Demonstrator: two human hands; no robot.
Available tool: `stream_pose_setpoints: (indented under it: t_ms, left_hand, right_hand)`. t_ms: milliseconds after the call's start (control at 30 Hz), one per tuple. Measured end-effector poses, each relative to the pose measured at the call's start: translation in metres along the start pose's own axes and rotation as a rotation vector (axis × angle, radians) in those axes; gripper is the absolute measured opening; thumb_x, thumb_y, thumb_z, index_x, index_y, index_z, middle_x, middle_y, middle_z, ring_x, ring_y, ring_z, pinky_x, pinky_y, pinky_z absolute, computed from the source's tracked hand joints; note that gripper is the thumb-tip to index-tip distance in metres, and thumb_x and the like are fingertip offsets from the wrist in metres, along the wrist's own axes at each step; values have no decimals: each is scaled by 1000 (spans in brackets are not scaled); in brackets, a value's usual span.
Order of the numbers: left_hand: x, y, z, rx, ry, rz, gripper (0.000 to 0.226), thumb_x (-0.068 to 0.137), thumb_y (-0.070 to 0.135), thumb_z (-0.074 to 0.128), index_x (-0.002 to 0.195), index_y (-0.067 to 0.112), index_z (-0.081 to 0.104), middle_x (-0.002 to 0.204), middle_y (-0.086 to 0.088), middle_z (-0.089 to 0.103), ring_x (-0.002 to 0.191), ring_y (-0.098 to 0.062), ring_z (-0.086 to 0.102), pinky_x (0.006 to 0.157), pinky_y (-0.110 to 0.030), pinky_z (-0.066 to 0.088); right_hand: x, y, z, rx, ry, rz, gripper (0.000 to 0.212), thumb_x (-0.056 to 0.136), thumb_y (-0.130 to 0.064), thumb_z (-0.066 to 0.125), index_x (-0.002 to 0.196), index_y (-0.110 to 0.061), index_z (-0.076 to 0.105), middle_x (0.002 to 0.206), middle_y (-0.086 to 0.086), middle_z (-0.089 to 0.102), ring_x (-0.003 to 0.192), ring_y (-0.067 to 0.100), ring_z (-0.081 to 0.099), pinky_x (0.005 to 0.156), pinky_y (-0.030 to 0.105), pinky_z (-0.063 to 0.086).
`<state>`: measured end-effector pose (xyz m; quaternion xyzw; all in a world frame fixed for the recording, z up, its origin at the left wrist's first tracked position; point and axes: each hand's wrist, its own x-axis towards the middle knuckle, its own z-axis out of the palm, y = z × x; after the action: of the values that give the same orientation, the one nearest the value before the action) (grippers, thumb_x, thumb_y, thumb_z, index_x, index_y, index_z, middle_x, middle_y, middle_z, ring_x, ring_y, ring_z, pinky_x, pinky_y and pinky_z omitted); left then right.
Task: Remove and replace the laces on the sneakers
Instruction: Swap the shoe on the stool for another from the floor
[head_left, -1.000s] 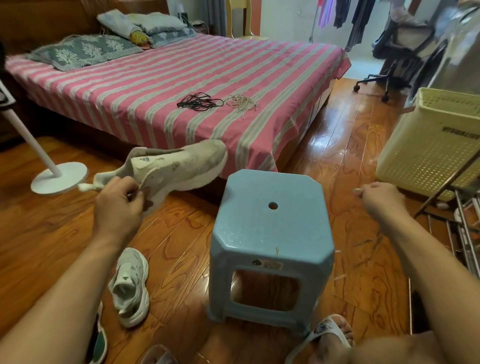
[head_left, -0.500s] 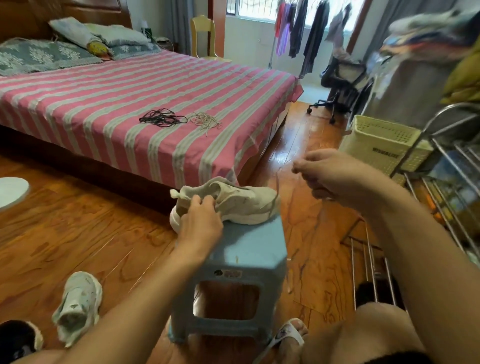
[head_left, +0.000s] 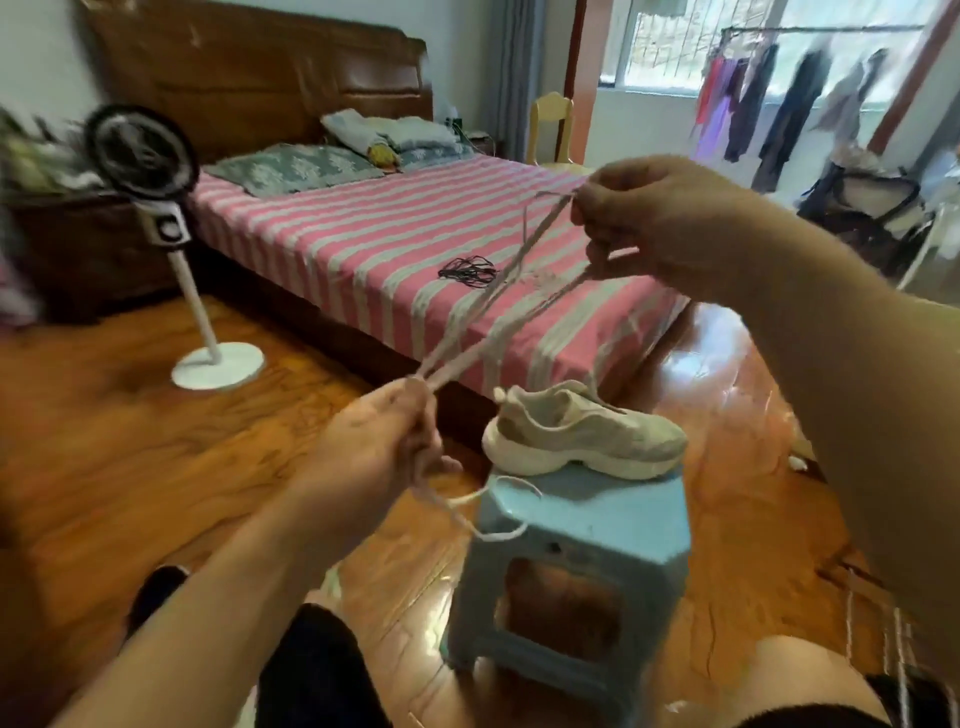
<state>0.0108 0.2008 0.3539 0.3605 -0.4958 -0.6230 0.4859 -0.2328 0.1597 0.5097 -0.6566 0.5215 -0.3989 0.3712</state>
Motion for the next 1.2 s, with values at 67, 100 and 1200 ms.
stream_pose_setpoints:
  t_ms: [67, 100, 1200]
  left_hand:
    - [-21, 25, -60, -156, 328, 54, 35, 106, 32, 43, 78, 14, 53, 72, -4, 56, 72, -18, 61, 90, -45, 53]
    - [-34, 39, -89, -229, 437, 83, 35, 107, 31, 42, 77, 16, 52, 78, -2, 62, 85, -19, 66, 99, -48, 48]
    - [2, 7, -141, 961, 180, -103, 16, 103, 19, 58, 98, 26, 72, 91, 5, 76, 85, -13, 70, 81, -29, 57]
  right_hand:
    - [15, 6, 44, 114, -134, 17, 18, 104, -14, 51, 91, -6, 62, 77, 9, 57, 73, 23, 62, 82, 42, 59]
    - [20, 9, 78, 168, -218, 31, 16, 103, -11, 51, 92, -6, 61, 75, 8, 58, 71, 21, 63, 80, 41, 60]
    - [48, 86, 207, -240, -227, 72, 16, 93, -16, 61, 91, -7, 74, 81, 13, 71, 71, 23, 63, 69, 39, 55]
